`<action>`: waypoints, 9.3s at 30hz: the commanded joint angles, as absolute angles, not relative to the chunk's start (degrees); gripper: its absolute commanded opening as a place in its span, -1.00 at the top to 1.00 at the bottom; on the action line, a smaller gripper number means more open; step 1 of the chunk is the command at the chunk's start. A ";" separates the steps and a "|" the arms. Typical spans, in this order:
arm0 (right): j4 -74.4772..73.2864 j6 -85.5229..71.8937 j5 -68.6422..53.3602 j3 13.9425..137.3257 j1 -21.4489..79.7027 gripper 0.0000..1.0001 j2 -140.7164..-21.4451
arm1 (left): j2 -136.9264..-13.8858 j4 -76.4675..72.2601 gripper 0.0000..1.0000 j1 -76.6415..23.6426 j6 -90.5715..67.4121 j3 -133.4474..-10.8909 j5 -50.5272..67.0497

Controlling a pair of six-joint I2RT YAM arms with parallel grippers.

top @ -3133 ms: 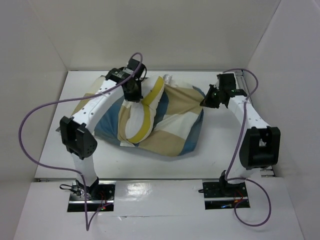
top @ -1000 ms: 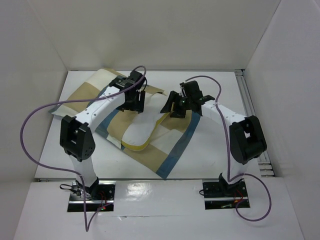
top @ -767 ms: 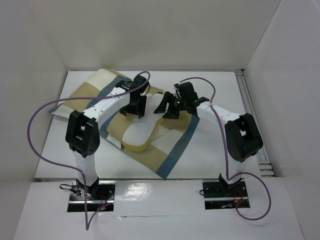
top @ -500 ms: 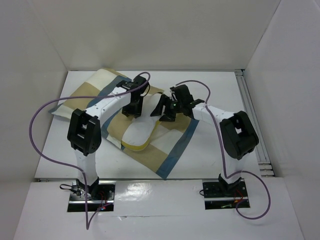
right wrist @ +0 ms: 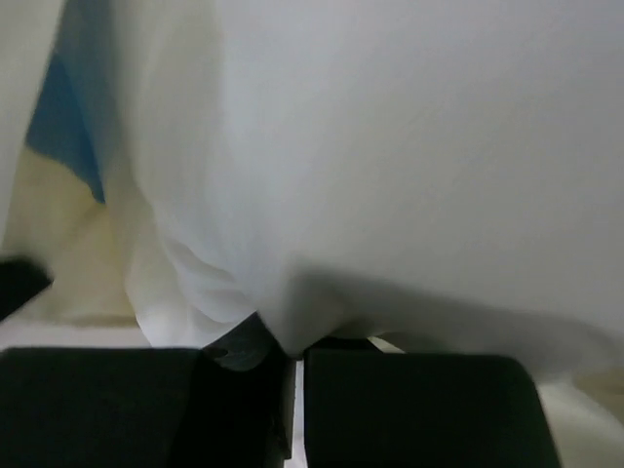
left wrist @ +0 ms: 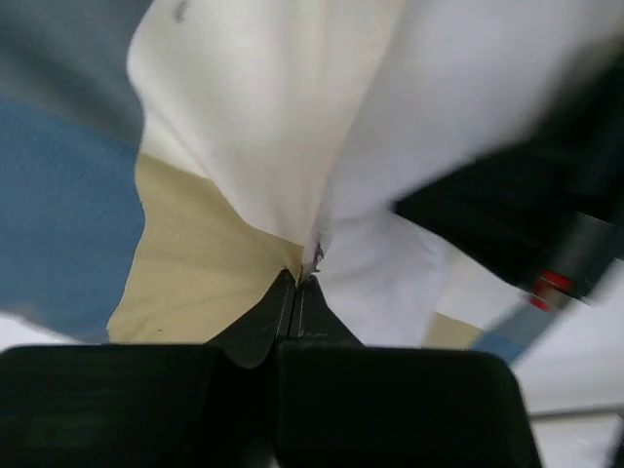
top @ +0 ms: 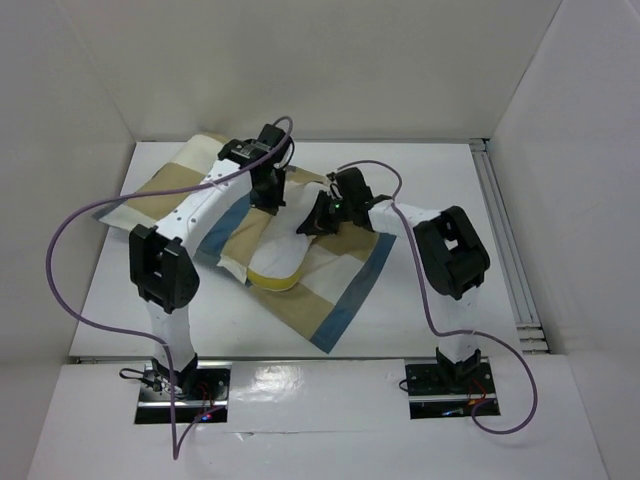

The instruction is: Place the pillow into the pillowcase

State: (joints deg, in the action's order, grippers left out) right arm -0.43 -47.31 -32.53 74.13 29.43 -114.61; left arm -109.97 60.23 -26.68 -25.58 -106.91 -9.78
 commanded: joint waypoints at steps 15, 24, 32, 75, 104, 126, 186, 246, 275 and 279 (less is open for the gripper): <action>22.05 -53.61 -33.31 67.59 28.48 1.00 -108.98 | -101.52 53.35 1.00 -31.73 -34.89 -110.83 23.03; 16.52 -51.42 -30.85 64.87 27.95 0.98 -103.97 | -105.46 56.95 1.00 -31.03 -34.37 -110.91 14.95; -8.24 -43.16 -19.97 67.32 24.97 -0.74 -96.87 | -112.85 66.27 -0.65 -31.55 -33.04 -121.02 5.98; -13.47 -27.06 -27.85 72.95 28.03 -0.30 -100.11 | -91.25 52.82 1.00 -32.26 -34.28 -101.95 8.61; -15.12 -29.18 -19.51 67.76 17.24 1.00 -94.31 | -88.94 50.81 1.00 -21.36 -35.16 -90.98 13.09; -21.42 -32.34 -13.36 61.70 4.92 0.98 -84.37 | -99.23 48.52 1.00 -20.30 -35.16 -83.67 5.36; 43.29 -60.66 -34.72 64.36 4.66 1.00 -78.41 | -120.32 47.02 1.00 -39.99 -16.61 -83.49 8.62; -0.51 -41.93 -35.33 60.37 8.17 1.00 -75.59 | -106.60 38.34 0.23 -33.13 -31.72 -87.97 20.49; -34.80 -24.95 -19.52 83.42 9.23 -0.08 -92.64 | -125.44 44.30 1.00 -25.75 -39.20 -118.33 7.63; -34.28 -27.41 -14.87 74.82 9.23 -0.49 -85.99 | -116.74 44.30 0.42 -27.94 -35.70 -112.52 10.01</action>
